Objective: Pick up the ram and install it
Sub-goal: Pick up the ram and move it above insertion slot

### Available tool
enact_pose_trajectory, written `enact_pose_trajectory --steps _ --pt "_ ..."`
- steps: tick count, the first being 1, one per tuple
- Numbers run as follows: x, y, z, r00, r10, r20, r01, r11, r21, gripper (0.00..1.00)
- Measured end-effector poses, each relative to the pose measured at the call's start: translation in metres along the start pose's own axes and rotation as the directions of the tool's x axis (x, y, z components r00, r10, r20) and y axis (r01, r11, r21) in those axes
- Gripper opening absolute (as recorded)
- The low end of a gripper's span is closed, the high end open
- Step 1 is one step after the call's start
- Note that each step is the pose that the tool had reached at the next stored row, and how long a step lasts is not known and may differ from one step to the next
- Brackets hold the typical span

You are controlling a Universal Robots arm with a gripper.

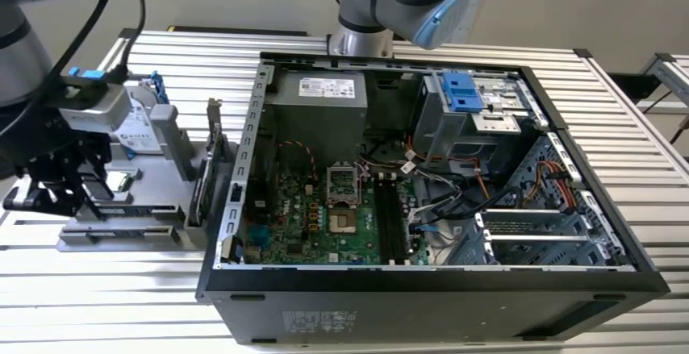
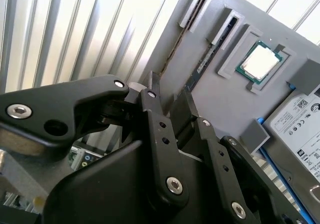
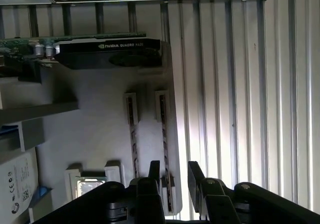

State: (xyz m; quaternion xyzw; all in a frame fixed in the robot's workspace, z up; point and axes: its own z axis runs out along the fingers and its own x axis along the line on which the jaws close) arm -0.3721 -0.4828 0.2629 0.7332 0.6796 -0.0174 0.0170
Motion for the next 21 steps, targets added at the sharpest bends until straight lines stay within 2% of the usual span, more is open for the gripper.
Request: enact_pose_trajectory --steps 21 --pt "0.0008 0.0000 0.0126 1.0000 0.000 0.0014 0.000 1.0000 -0.0002 1.00"
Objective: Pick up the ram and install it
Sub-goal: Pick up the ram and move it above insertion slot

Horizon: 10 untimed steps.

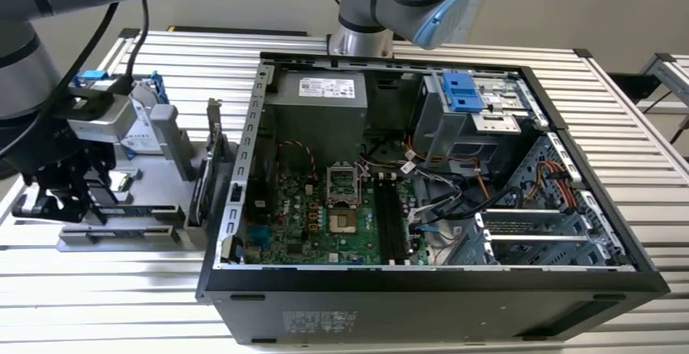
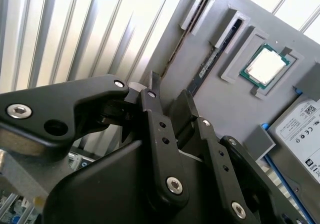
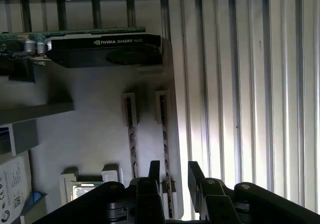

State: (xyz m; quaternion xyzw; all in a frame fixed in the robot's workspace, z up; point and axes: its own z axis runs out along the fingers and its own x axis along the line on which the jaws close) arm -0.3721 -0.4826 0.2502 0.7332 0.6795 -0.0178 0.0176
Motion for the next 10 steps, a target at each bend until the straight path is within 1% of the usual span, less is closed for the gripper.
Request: enact_pose_trajectory --steps 10 --pt "0.0003 0.0000 0.0061 1.0000 0.000 0.0007 0.000 1.0000 -0.0001 1.00"
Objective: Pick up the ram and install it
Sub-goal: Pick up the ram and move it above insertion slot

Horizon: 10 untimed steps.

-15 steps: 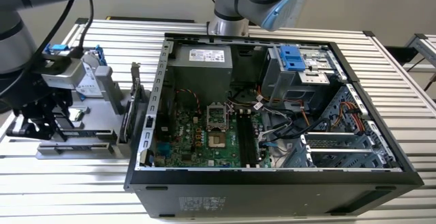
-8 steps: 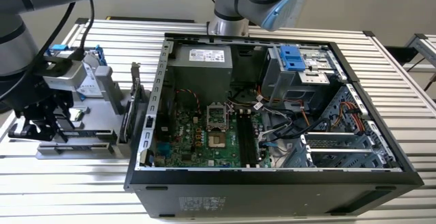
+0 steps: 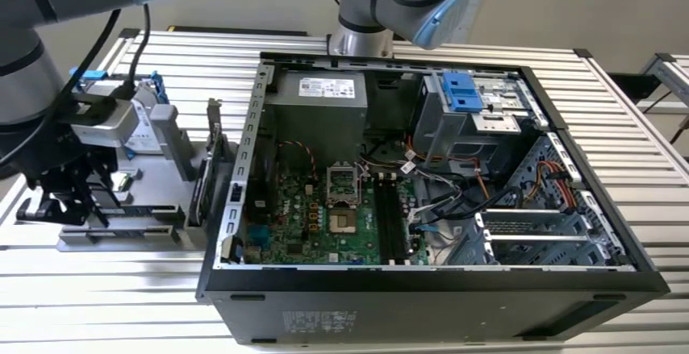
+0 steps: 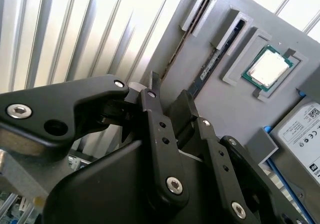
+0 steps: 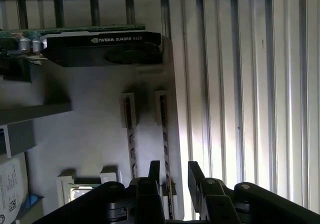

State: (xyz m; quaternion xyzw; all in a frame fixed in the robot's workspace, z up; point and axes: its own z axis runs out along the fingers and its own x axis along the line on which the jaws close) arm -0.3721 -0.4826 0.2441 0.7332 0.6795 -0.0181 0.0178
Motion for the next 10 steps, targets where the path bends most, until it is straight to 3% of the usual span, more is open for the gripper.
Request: enact_pose_trajectory --steps 10 --pt "0.0004 0.0000 0.0060 1.0000 0.000 0.0005 0.000 1.0000 0.0001 1.00"
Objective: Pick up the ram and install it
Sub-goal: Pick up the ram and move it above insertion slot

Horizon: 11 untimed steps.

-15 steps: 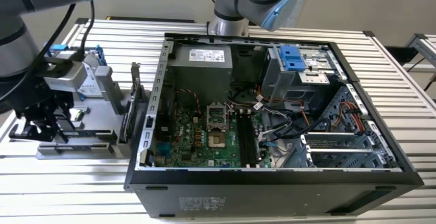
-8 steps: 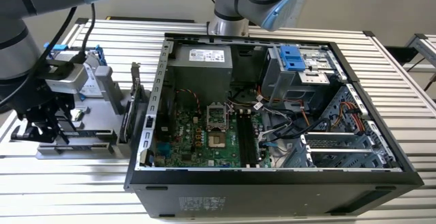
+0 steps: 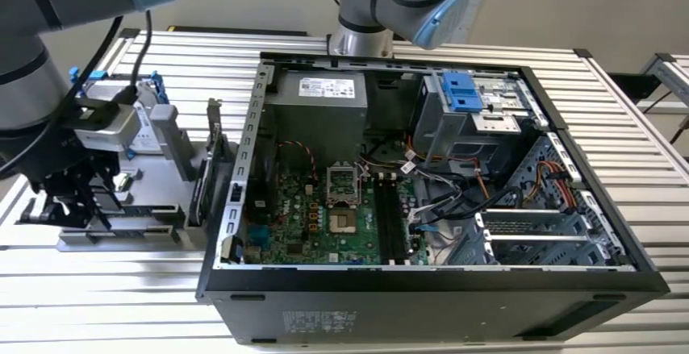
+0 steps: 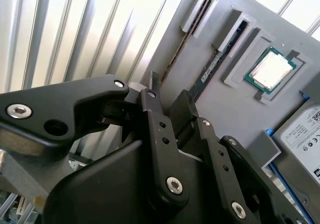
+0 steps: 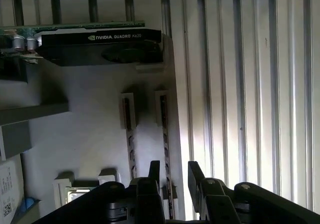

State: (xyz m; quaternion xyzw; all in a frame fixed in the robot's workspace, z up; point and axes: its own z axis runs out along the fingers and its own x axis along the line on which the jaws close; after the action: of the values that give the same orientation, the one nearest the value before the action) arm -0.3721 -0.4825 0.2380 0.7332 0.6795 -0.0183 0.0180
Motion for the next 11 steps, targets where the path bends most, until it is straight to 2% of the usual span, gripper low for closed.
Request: enact_pose_trajectory --steps 11 --pt "0.0004 0.0000 0.0064 1.0000 0.000 0.0009 0.000 1.0000 -0.0001 1.00"
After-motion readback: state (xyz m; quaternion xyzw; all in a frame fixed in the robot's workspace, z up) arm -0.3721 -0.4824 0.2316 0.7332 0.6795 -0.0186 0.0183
